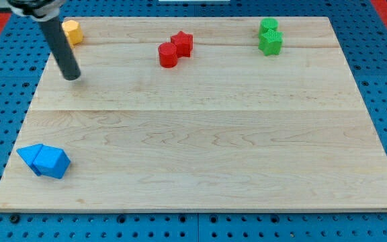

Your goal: Separate green circle from the green star

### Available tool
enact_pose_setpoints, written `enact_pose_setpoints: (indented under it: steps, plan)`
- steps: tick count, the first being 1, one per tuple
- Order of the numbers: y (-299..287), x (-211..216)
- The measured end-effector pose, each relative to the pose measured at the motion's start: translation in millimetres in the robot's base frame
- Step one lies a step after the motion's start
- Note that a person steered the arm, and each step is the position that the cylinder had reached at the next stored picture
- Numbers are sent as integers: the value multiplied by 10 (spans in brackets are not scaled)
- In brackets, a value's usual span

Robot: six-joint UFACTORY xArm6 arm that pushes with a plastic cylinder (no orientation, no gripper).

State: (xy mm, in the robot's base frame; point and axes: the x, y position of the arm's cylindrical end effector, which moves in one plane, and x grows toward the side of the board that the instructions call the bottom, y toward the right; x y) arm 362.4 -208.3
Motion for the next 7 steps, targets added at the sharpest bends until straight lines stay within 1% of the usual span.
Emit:
enact_pose_setpoints:
  steps: [1,2,3,4,5,6,7]
  plan:
    - [978,137]
    - [2017,116]
    - [2685,34]
    - [3072,-214]
    - [3815,-219]
    - [4045,-473]
    - [4124,-563]
